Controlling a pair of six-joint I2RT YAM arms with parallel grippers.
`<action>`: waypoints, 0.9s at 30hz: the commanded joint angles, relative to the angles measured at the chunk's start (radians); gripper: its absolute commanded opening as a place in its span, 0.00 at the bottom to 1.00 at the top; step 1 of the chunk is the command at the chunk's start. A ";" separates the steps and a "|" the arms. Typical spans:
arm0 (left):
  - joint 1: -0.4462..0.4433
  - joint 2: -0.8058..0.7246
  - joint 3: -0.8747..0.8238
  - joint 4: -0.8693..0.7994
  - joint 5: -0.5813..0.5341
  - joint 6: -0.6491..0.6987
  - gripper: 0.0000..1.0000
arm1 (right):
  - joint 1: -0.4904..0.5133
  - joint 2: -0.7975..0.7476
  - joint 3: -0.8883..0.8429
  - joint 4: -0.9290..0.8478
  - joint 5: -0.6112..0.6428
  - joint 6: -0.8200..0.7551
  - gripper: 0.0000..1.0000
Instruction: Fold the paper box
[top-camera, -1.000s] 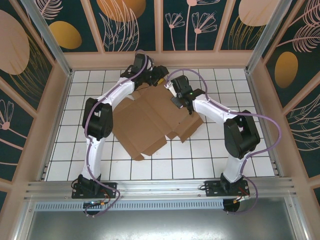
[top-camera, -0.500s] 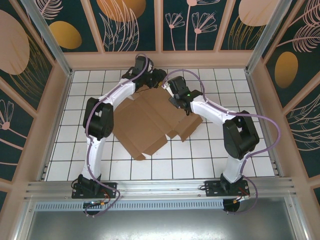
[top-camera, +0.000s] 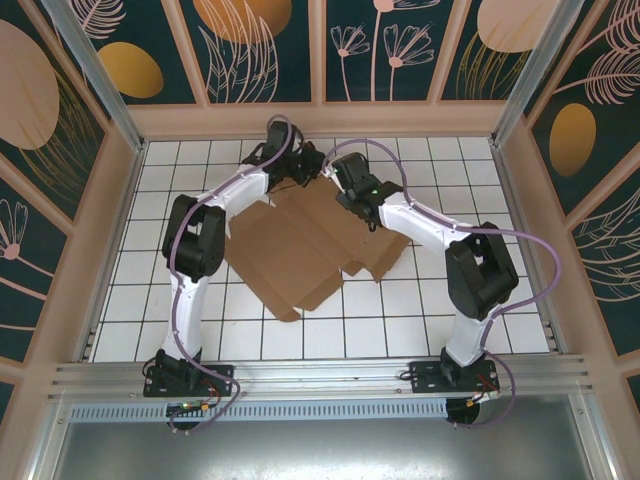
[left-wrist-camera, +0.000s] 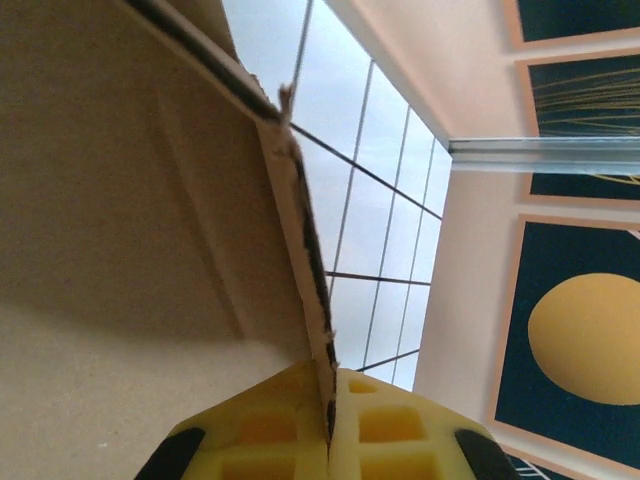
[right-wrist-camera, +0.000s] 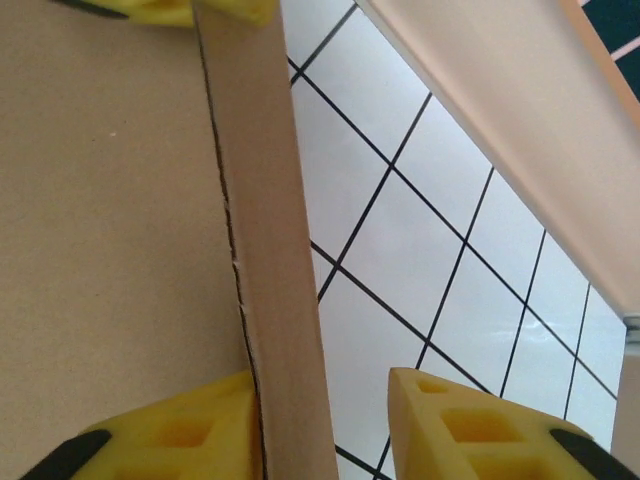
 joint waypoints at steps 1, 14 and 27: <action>0.035 -0.098 -0.131 0.235 0.023 -0.113 0.00 | 0.031 -0.156 -0.021 0.096 -0.043 0.072 0.38; 0.081 -0.225 -0.576 0.917 -0.155 -0.414 0.00 | 0.218 -0.312 -0.205 0.086 -0.372 0.452 0.08; 0.087 -0.302 -0.735 1.115 -0.294 -0.381 0.00 | 0.288 0.025 -0.313 0.121 -0.406 0.696 0.00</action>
